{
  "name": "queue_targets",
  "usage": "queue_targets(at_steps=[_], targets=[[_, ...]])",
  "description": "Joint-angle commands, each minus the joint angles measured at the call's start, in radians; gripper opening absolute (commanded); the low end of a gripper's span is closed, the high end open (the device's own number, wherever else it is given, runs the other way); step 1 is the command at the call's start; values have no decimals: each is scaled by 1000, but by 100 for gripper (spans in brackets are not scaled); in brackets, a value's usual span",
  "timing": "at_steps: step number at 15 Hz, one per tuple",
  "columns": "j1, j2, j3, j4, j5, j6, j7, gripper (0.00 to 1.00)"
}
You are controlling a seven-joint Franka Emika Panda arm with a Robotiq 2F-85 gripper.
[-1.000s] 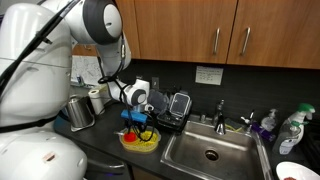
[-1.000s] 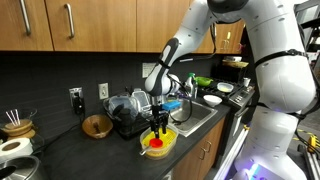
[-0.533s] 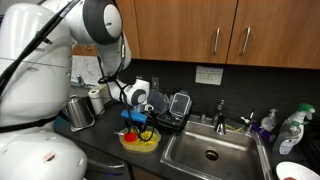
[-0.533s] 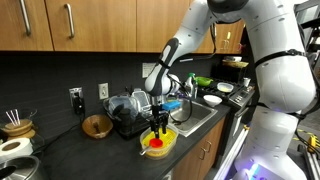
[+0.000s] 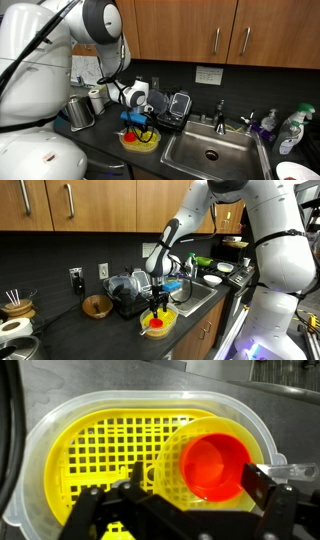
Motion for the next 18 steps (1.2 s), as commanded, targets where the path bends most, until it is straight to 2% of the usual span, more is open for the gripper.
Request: queue_targets(at_steps=[1, 6, 13, 14, 15, 18], targets=[[1, -48, 12, -85, 37, 40, 32, 100], [25, -89, 19, -201, 74, 83, 122, 100], [82, -183, 15, -341, 62, 187, 254, 100], [91, -196, 12, -355, 55, 197, 274, 100], [71, -128, 13, -296, 53, 170, 232, 100], [84, -161, 12, -327, 53, 182, 254, 100]])
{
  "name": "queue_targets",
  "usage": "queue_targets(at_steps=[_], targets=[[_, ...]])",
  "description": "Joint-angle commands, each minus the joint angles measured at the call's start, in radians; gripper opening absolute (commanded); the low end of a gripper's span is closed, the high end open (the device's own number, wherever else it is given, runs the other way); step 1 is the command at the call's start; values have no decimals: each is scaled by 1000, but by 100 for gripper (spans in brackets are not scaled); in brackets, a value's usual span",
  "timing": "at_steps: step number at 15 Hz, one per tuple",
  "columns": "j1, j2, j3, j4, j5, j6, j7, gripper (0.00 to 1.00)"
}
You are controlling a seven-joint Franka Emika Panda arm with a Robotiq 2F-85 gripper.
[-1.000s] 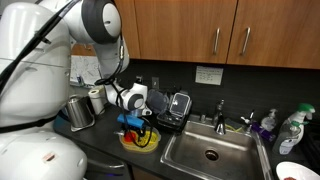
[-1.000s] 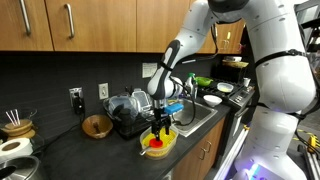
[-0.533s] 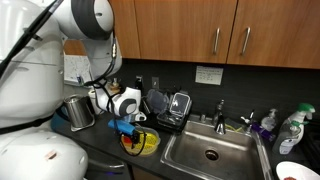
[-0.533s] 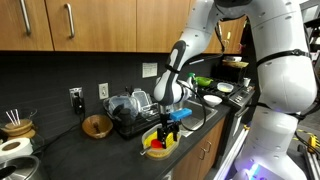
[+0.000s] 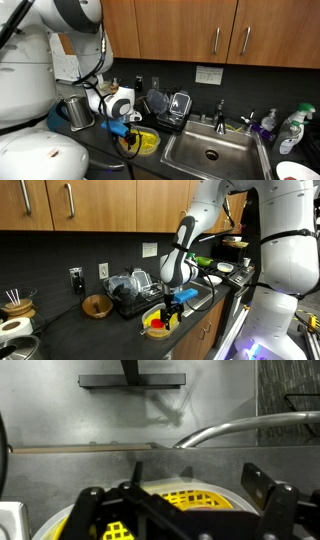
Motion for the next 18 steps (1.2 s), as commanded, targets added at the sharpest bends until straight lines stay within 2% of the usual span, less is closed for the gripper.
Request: queue_targets(at_steps=[1, 13, 18], targets=[[5, -4, -5, -1, 2, -2, -2, 100], [7, -5, -7, -3, -1, -1, 0, 100], [19, -47, -2, -77, 9, 64, 30, 100]])
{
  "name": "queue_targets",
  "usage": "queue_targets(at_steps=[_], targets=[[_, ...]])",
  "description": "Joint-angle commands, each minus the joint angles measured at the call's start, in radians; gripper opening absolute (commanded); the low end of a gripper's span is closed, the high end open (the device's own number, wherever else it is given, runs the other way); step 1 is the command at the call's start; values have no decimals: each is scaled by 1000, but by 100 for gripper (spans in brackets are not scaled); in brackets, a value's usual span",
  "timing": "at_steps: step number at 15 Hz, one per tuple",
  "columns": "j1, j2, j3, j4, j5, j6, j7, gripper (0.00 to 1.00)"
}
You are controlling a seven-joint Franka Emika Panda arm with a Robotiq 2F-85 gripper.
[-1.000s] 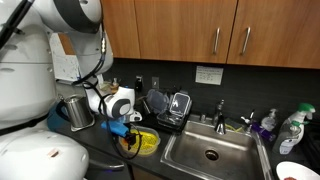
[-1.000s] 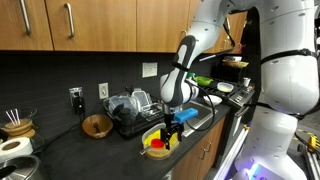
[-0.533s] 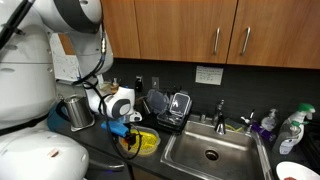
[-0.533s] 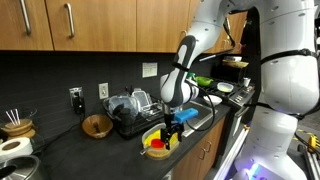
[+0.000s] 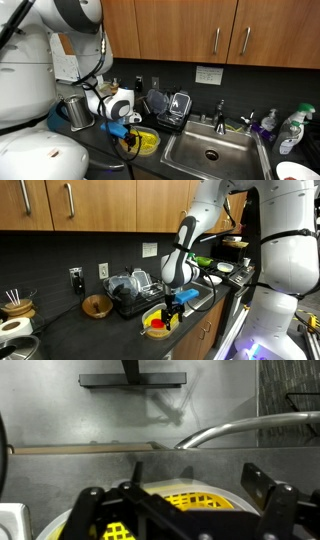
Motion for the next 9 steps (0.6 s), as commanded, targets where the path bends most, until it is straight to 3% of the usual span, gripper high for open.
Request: queue_targets(at_steps=[1, 4, 5, 9], targets=[[18, -52, 2, -83, 14, 60, 32, 100], [27, -72, 5, -139, 15, 116, 65, 100], [43, -21, -14, -78, -12, 111, 93, 100], [87, -24, -38, -71, -44, 142, 164, 100]])
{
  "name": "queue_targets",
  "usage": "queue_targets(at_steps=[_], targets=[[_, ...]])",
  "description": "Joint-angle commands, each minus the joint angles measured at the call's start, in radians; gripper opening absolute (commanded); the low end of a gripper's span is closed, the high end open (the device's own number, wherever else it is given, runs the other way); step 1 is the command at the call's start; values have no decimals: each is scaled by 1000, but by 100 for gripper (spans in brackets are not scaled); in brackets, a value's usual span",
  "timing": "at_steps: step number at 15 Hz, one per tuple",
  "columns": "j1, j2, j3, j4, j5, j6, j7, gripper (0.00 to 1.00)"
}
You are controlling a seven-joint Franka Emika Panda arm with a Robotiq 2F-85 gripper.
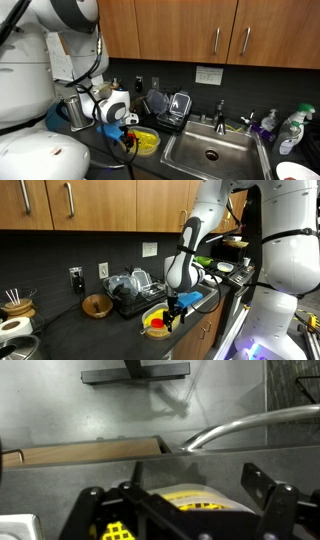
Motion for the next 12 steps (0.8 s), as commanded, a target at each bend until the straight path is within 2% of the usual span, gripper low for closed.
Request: queue_targets(at_steps=[1, 5, 12], targets=[[66, -19, -41, -10, -49, 40, 94, 100], [147, -27, -98, -19, -117, 89, 207, 100], [348, -14, -260, -12, -254, 189, 393, 100]])
